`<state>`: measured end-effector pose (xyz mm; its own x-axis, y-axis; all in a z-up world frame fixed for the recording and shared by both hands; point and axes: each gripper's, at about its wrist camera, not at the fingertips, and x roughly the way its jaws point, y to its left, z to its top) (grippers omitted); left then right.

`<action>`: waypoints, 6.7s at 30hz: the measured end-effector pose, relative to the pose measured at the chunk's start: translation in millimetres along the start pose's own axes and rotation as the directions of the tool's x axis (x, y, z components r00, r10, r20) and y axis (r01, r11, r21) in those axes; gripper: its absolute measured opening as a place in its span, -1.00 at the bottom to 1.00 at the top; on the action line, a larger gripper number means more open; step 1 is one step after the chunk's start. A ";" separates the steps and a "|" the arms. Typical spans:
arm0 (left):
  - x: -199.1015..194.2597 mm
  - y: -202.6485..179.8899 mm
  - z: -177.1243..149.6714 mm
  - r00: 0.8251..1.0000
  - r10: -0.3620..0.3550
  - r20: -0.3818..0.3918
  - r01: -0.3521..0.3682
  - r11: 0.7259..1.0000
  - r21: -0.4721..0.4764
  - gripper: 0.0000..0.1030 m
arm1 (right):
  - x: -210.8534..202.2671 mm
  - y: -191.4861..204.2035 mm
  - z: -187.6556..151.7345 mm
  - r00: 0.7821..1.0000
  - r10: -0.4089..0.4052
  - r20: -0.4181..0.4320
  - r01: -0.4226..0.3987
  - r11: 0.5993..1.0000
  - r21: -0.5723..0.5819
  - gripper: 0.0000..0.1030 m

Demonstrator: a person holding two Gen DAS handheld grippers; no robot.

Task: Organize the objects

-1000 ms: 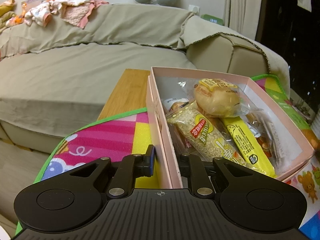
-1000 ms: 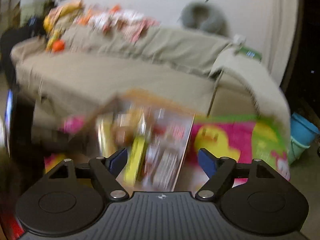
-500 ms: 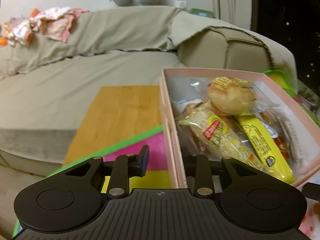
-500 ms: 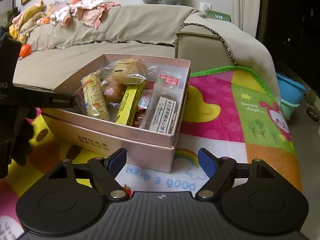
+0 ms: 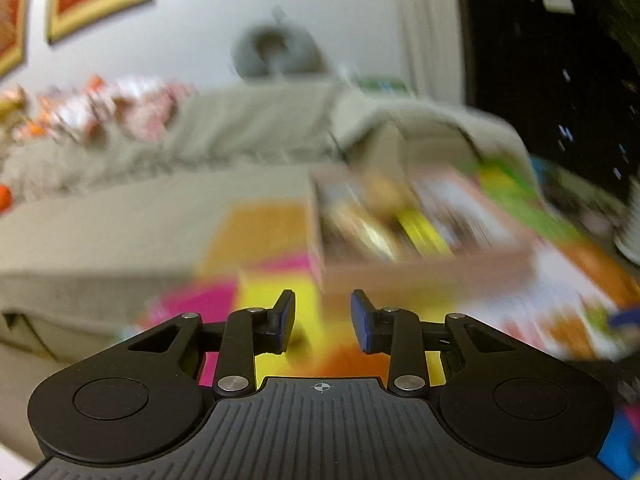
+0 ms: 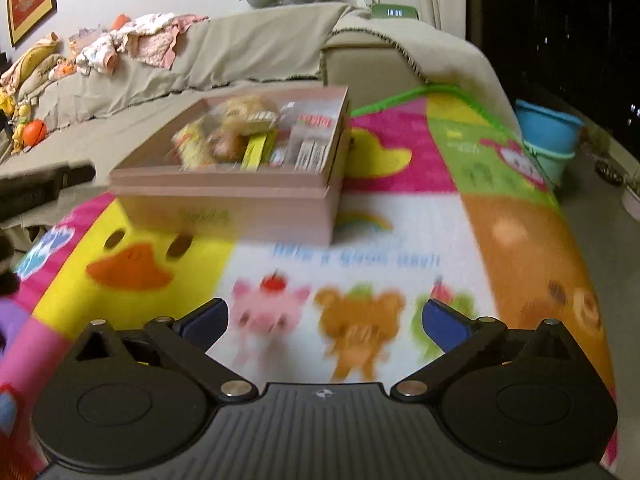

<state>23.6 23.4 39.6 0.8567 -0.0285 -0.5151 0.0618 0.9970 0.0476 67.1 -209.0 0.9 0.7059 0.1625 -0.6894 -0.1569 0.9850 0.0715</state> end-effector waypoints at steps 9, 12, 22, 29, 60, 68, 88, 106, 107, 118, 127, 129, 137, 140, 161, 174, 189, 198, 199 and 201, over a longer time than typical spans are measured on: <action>-0.7 -33.8 -40.7 0.998 -0.007 -0.065 0.007 1.000 0.004 -0.37 | 0.7 19.9 -37.8 0.994 -0.077 0.077 0.077 0.997 0.005 1.00; 1.3 -36.6 -43.2 0.998 -0.022 -0.054 0.023 1.000 0.018 -0.52 | -2.0 20.1 -41.8 0.987 -0.127 0.096 0.124 0.992 0.036 1.00; -3.3 -24.6 -49.4 0.996 -0.077 -0.048 0.071 0.992 -0.108 -0.45 | -0.2 18.0 -39.7 0.990 -0.107 0.091 0.105 0.994 0.025 1.00; -4.6 -40.7 -49.2 0.995 -0.080 -0.057 0.077 0.996 -0.047 -0.21 | 0.3 17.7 -38.9 0.990 -0.109 0.091 0.107 0.994 0.022 1.00; 0.7 -28.3 -47.2 0.997 -0.044 -0.062 0.040 0.997 -0.068 -0.07 | 1.0 19.8 -36.6 0.991 -0.108 0.083 0.106 0.994 0.023 1.00; 0.7 -28.6 -47.8 0.997 -0.043 -0.064 0.039 0.997 -0.065 -0.06 | -0.3 20.8 -38.1 0.990 -0.108 0.088 0.106 0.994 0.022 1.00; 1.7 -28.9 -47.3 0.997 -0.033 -0.065 0.029 0.998 -0.062 -0.06 | 0.0 20.3 -38.2 0.990 -0.108 0.089 0.106 0.994 0.022 1.00; 1.6 -28.5 -47.1 0.997 -0.040 -0.064 0.036 0.997 -0.072 -0.06 | 0.2 20.2 -38.2 0.990 -0.108 0.089 0.106 0.994 0.022 1.00; 1.5 -28.4 -47.2 0.997 -0.039 -0.065 0.035 0.997 -0.070 -0.06 | 0.0 20.3 -38.4 0.990 -0.108 0.089 0.106 0.994 0.023 1.00; 1.6 -29.2 -47.1 0.997 -0.037 -0.065 0.032 0.997 -0.066 -0.06 | 0.0 20.2 -38.4 0.990 -0.108 0.089 0.107 0.994 0.022 1.00; 1.3 -29.3 -47.1 0.997 -0.036 -0.065 0.032 0.997 -0.064 -0.06 | 0.1 20.3 -38.5 0.990 -0.108 0.089 0.107 0.994 0.022 1.00; 1.3 -29.4 -47.1 0.997 -0.037 -0.065 0.032 0.997 -0.065 -0.06 | 0.2 20.2 -38.5 0.990 -0.108 0.089 0.107 0.994 0.022 1.00; 1.1 -29.5 -47.3 0.997 -0.035 -0.065 0.031 0.998 -0.063 -0.06 | 0.2 20.3 -38.6 0.990 -0.108 0.089 0.107 0.994 0.023 1.00; 1.1 -29.5 -47.3 0.997 -0.035 -0.065 0.031 0.998 -0.063 -0.06 | 0.3 20.3 -38.6 0.990 -0.108 0.089 0.107 0.994 0.023 1.00; 0.9 -29.5 -47.3 0.997 -0.036 -0.066 0.032 0.998 -0.063 -0.06 | 0.2 20.3 -38.6 0.990 -0.108 0.089 0.107 0.994 0.023 1.00; 1.0 -29.7 -47.1 0.997 -0.040 -0.066 0.036 0.997 -0.069 -0.06 | 0.0 20.4 -38.7 0.990 -0.108 0.089 0.107 0.994 0.023 1.00; 1.1 -29.6 -47.2 0.997 -0.040 -0.068 0.036 0.997 -0.067 -0.06 | 0.0 20.3 -38.7 0.990 -0.108 0.089 0.107 0.994 0.023 1.00; 1.7 -31.7 -47.0 0.997 -0.027 -0.070 0.024 0.999 -0.047 -0.06 | -0.1 20.4 -38.9 0.990 -0.108 0.089 0.107 0.994 0.023 1.00; 1.6 -31.7 -47.0 0.997 -0.029 -0.070 0.026 0.998 -0.050 -0.06 | 0.1 20.3 -38.7 0.990 -0.108 0.089 0.107 0.994 0.023 1.00; 0.8 -30.5 -47.3 0.997 -0.037 -0.069 0.033 0.998 -0.061 -0.06 | 0.2 20.3 -38.7 0.990 -0.109 0.089 0.107 0.994 0.023 1.00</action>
<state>-1.8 -3.6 -2.8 0.8166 -0.0603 -0.5741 0.0585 0.9981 -0.0216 37.4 -191.1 -25.7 0.7776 0.0590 -0.6260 -0.0648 0.9978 0.0136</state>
